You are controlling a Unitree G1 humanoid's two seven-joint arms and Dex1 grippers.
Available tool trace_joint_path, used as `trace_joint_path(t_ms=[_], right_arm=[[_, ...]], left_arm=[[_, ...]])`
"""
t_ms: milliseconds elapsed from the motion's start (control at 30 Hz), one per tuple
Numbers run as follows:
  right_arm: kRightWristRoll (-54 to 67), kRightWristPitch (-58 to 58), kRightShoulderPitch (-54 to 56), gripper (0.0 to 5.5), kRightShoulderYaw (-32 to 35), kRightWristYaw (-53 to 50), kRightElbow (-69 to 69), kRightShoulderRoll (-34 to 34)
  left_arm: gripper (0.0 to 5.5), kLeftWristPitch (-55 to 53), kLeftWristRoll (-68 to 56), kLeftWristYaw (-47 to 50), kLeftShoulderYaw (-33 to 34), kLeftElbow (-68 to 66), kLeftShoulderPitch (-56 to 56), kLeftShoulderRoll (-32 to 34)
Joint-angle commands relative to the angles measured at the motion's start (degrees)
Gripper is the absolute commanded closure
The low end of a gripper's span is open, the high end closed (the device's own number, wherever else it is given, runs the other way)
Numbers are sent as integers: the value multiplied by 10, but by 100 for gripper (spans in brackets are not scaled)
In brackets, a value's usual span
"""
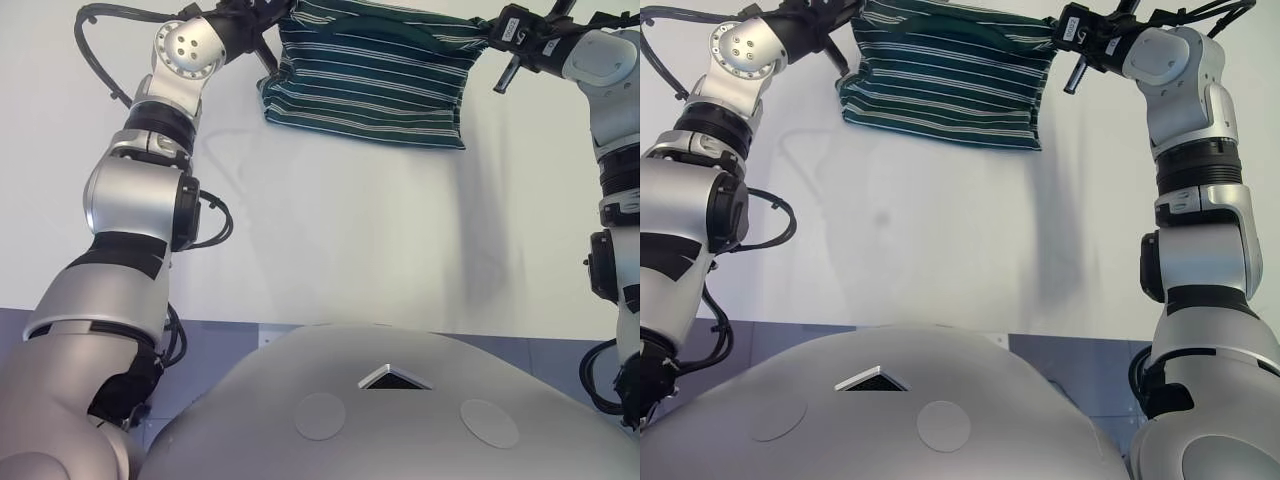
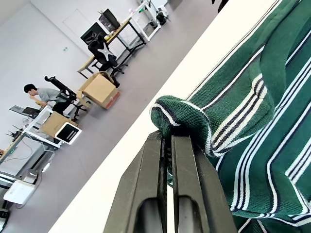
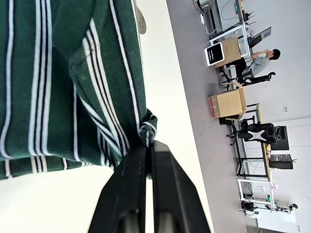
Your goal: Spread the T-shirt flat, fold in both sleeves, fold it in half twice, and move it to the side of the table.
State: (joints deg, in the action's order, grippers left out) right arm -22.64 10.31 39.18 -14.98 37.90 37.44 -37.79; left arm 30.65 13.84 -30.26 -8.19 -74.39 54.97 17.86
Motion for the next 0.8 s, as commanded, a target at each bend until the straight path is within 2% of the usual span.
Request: trace_joint_path(t_ms=[33, 333, 800], right_arm=[[-14, -13, 1, 545, -2, -8, 2, -15], [-37, -25, -8, 545, -16, -25, 35, -12], [-50, -26, -1, 545, -41, -31, 68, 3]], left_arm=[[550, -10, -1, -4, 5, -6, 13, -8], [550, -22, -1, -6, 14, -9, 17, -23], [550, -40, 34, 22, -14, -15, 7, -34]])
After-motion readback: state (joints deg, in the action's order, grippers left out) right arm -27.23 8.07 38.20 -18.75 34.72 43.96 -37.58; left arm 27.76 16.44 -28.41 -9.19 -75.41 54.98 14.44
